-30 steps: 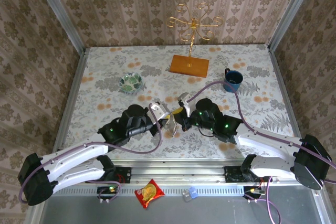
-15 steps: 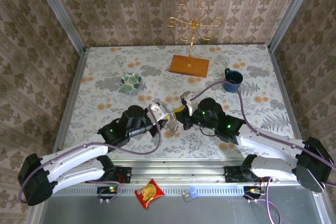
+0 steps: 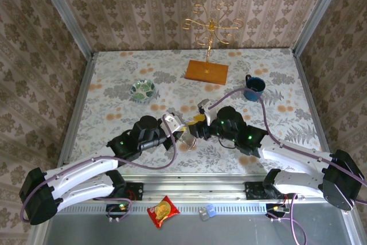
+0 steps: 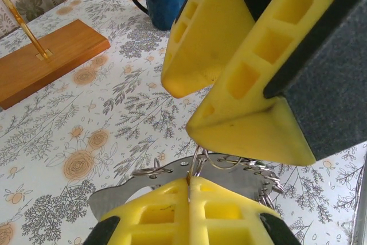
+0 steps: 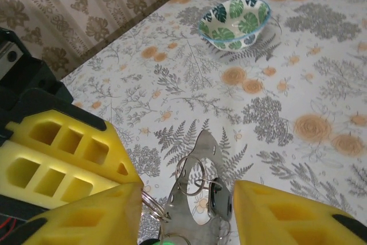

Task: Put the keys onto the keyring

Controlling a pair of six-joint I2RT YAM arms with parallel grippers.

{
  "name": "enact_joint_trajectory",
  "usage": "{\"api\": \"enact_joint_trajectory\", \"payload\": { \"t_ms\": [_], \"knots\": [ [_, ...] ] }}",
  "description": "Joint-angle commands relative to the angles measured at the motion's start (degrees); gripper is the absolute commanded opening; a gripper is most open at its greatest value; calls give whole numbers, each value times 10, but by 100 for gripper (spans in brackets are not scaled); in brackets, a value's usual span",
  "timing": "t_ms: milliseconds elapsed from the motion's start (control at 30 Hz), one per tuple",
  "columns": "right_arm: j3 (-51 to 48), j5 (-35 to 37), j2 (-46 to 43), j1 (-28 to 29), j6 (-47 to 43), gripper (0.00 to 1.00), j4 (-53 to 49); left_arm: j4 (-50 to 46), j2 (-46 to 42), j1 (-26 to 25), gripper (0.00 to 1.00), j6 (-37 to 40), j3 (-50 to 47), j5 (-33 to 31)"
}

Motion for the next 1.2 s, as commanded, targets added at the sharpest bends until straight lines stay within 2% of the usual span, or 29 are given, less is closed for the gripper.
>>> {"api": "enact_joint_trajectory", "payload": {
  "t_ms": [0,67,233,433,600,767,867,1033,1167],
  "knots": [
    [1,17,-18,-10,-18,53,-21,6,-13,-3,0,10,-9,-8],
    [0,-6,-30,-34,-28,57,-30,7,-14,-4,0,11,-11,-8],
    [1,-134,-52,-108,-105,59,-62,13,-15,-3,0,12,-16,-8],
    [23,-206,-33,-125,-141,57,-94,20,-15,-4,0,10,-17,-10],
    [31,-90,-43,-125,-73,53,-160,18,-18,-4,0,6,-19,-27],
    [33,-27,-82,-120,27,49,-297,26,-10,-1,0,4,-18,-46],
    [20,-19,-111,-100,98,46,-372,42,3,-1,0,8,-19,-37],
    [2,61,-151,0,198,44,-472,77,19,1,16,9,-22,-41],
    [-25,69,-147,46,277,43,-494,97,23,3,34,4,-26,-50]
  ]
}}
